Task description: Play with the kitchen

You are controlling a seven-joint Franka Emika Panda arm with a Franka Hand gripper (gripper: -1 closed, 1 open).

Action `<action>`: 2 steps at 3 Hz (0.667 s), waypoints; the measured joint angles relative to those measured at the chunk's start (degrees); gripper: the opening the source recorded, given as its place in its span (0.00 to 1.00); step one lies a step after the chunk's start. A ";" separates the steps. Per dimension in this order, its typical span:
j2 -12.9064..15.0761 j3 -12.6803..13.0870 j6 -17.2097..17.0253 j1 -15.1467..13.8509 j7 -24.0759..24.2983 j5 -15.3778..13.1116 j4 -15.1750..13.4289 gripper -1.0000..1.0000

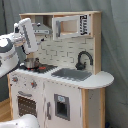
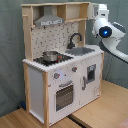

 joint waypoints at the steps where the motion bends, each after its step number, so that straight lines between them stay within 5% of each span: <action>1: -2.42 -1.76 -3.10 3.76 0.41 -0.56 2.57 1.00; 2: -4.09 -1.92 -6.95 8.37 -0.54 -1.03 3.09 1.00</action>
